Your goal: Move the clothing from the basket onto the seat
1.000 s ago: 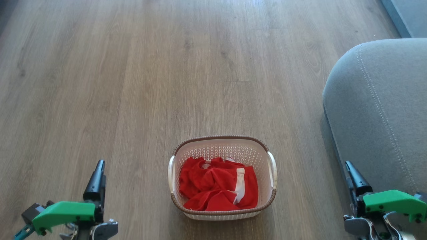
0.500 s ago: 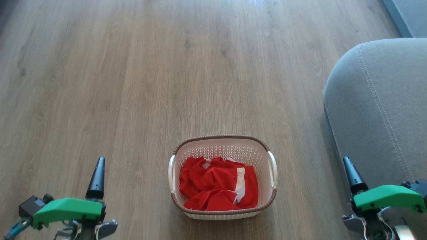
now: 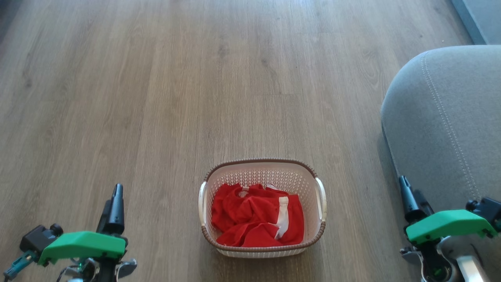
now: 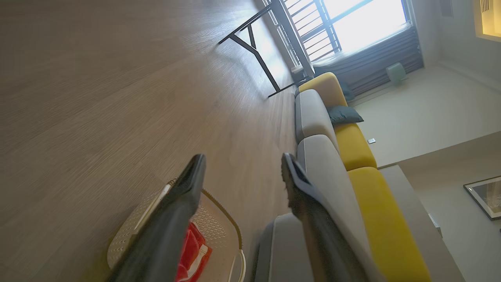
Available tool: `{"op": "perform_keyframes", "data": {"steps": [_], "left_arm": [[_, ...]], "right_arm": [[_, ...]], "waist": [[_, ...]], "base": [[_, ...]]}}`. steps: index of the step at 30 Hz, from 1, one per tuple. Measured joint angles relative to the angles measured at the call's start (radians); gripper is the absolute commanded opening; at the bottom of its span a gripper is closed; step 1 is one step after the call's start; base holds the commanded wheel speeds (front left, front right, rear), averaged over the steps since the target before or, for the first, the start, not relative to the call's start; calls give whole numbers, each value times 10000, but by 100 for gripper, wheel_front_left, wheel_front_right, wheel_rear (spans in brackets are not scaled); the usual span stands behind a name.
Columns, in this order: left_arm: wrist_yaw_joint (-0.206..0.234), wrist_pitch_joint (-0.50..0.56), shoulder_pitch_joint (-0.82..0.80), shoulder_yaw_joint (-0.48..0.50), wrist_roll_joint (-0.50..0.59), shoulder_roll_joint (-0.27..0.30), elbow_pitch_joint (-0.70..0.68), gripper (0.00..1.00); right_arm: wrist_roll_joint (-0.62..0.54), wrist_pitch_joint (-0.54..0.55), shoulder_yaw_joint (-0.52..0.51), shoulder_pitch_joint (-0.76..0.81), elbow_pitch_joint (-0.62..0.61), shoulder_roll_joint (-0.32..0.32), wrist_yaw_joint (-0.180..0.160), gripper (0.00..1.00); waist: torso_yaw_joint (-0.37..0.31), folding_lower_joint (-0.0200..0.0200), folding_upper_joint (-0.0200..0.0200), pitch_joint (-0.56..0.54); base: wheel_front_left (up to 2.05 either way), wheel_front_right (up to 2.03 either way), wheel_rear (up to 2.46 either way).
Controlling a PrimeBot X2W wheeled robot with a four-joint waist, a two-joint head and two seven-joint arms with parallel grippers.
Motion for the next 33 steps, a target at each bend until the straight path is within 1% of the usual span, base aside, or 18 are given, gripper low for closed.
{"op": "perform_keyframes", "data": {"steps": [7, 13, 16, 27, 30, 33], "left_arm": [[0, -194, 0, -4, 746, 0, -33, 100], [-4, -359, 0, -12, 1436, 0, -50, 100], [-4, -443, 0, -21, 1762, 2, -67, 100], [-8, -717, 1, -36, 2807, 10, -151, 100], [-8, -872, 1, -44, 3229, 12, -169, 100], [-8, -957, 1, -48, 3534, 13, -197, 100]], "right_arm": [[-761, -190, 245, -38, -79, -102, 0, 100], [-1429, -336, 485, -50, -138, -318, 0, 100], [-1670, -460, 757, -54, -165, -414, 0, 100], [-2173, -732, 1517, -152, -495, -1099, 0, 100], [-2474, -836, 1647, -237, -562, -1321, 0, 100], [-2767, -918, 1703, -236, -562, -1350, 0, 100]], "waist": [[25, 0, 0, -9], [45, 0, 0, -23], [49, 0, 0, -32], [45, 0, 0, -19], [36, 0, 0, 12], [21, 0, 0, 51]], "base": [[0, 0, 0], [0, 0, 0], [0, 0, 0], [0, 0, 0], [0, 0, 0], [0, 0, 0]]}}
